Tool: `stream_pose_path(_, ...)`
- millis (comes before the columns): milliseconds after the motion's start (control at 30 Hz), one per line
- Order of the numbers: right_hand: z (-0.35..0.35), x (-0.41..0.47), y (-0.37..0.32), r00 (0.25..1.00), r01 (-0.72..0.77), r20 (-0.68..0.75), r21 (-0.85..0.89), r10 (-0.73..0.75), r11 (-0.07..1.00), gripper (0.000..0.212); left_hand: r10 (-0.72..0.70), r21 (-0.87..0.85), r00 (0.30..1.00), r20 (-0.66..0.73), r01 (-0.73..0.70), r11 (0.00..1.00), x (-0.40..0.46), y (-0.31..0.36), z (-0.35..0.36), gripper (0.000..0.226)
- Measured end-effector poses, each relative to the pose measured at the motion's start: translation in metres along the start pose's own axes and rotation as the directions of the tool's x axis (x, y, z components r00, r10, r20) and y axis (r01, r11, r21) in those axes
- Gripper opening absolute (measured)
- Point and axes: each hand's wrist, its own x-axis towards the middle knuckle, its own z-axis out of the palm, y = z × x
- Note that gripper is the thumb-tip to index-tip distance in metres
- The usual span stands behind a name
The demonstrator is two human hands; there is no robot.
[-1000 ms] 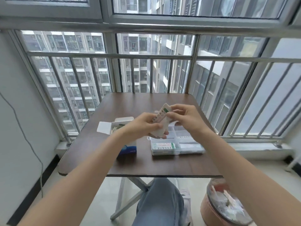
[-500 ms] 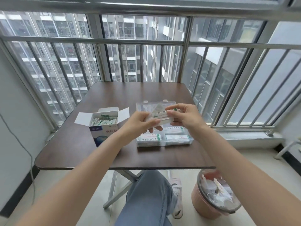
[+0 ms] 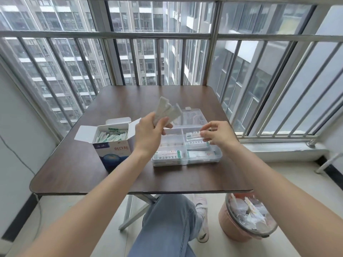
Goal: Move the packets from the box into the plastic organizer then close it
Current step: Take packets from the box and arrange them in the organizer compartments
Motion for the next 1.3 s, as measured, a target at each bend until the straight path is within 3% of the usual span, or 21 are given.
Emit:
stream_pose_path(133, 0.007, 0.004, 0.0, 0.994, 0.103, 0.012, -0.398, -0.107, 0.912, 0.009, 0.0, -0.011, 0.997, 0.072, 0.0, 1.0, 0.001, -0.004, 0.004, 0.005)
stream_pose_path(267, 0.016, 0.001, 0.001, 0.992, 0.126, 0.047, -0.526, -0.119, 0.841, 0.011, -0.015, -0.009, 0.993, 0.115, 0.016, 1.0, -0.001, -0.007, 0.011, 0.007)
stream_pose_path(400, 0.023, 0.0, 0.004, 0.966, 0.212, 0.039, -0.688, -0.256, 0.694, 0.015, -0.017, -0.027, 0.989, 0.145, 0.022, 0.999, -0.003, -0.006, 0.014, 0.007)
stream_pose_path(467, 0.024, -0.001, 0.007, 0.959, 0.249, 0.079, -0.7, -0.274, 0.669, 0.017, -0.028, -0.058, 0.988, 0.153, 0.037, 0.998, -0.003, -0.007, 0.015, 0.01)
stream_pose_path(567, 0.02, -0.002, 0.004, 0.958, 0.279, 0.098, -0.539, -0.27, 0.795, 0.019, -0.067, -0.155, 0.981, 0.18, 0.096, 0.983, -0.003, -0.007, 0.013, 0.012)
stream_pose_path(633, 0.013, -0.009, -0.008, 0.97, 0.238, 0.088, -0.144, -0.227, 0.96, 0.024, -0.106, -0.23, 0.973, 0.205, 0.153, 0.961, -0.003, -0.006, 0.013, 0.012)
stream_pose_path(700, 0.008, -0.018, -0.022, 0.973, 0.133, 0.15, 0.259, -0.176, 0.957, 0.021, -0.127, -0.28, 0.96, 0.249, 0.197, 0.94, -0.005, -0.003, 0.014, 0.012)
stream_pose_path(733, 0.006, -0.02, -0.025, 0.965, 0.136, 0.174, 0.312, -0.197, 0.94, 0.016, -0.123, -0.291, 0.953, 0.278, 0.205, 0.934, -0.006, -0.002, 0.015, 0.012)
stream_pose_path(833, 0.005, -0.024, -0.026, 0.955, 0.222, 0.144, 0.243, -0.261, 0.944, 0.006, -0.096, -0.272, 0.933, 0.346, 0.198, 0.942, -0.01, 0.004, 0.018, 0.006)
stream_pose_path(1000, 0.004, -0.027, -0.026, 0.979, 0.155, 0.084, 0.277, -0.185, 0.948, 0.015, -0.109, -0.299, 0.928, 0.357, 0.224, 0.927, -0.013, 0.009, 0.017, 0.015)
stream_pose_path(1133, 0.002, -0.031, -0.026, 0.989, 0.027, 0.12, 0.405, -0.082, 0.914, 0.016, -0.12, -0.308, 0.932, 0.342, 0.232, 0.923, -0.013, 0.007, 0.013, 0.017)
stream_pose_path(1300, 0.002, -0.034, -0.027, 0.984, -0.114, 0.177, 0.604, 0.007, 0.789, 0.011, -0.102, -0.247, 0.938, 0.331, 0.191, 0.95, -0.01, 0.007, 0.009, 0.015)
